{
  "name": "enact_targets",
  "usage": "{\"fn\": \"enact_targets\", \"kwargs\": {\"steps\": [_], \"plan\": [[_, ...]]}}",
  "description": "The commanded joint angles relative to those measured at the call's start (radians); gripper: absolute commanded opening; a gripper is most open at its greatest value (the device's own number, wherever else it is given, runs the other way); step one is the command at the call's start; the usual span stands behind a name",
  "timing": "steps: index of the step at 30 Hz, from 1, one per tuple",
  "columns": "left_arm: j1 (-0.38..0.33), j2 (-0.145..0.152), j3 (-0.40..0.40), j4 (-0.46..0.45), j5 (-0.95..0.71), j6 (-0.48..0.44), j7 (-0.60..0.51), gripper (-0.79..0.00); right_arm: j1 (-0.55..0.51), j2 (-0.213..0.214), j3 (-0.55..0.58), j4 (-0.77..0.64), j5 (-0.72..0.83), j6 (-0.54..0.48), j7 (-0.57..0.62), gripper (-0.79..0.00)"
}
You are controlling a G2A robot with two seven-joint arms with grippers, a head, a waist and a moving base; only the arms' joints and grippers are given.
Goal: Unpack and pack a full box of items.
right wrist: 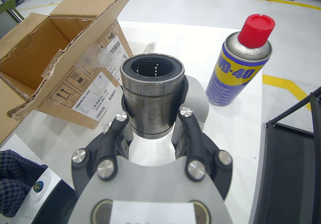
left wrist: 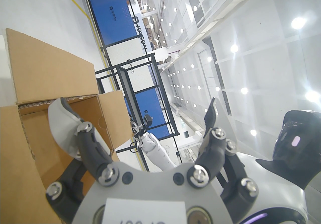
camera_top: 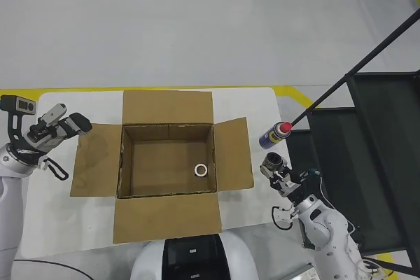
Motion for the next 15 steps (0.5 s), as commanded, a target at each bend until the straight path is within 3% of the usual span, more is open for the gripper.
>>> {"fn": "enact_targets", "kwargs": {"steps": [1, 4, 9, 15], "plan": [[0.000, 0.000, 0.000, 0.000, 0.000, 0.000, 0.000, 0.000, 0.000, 0.000, 0.000, 0.000, 0.000, 0.000, 0.000, -0.785], [0.000, 0.000, 0.000, 0.000, 0.000, 0.000, 0.000, 0.000, 0.000, 0.000, 0.000, 0.000, 0.000, 0.000, 0.000, -0.785], [0.000, 0.000, 0.000, 0.000, 0.000, 0.000, 0.000, 0.000, -0.003, -0.001, -0.031, -0.003, -0.075, 0.128, 0.022, -0.785], [0.000, 0.000, 0.000, 0.000, 0.000, 0.000, 0.000, 0.000, 0.073, 0.004, -0.055, 0.168, -0.050, 0.134, -0.022, -0.785]]}}
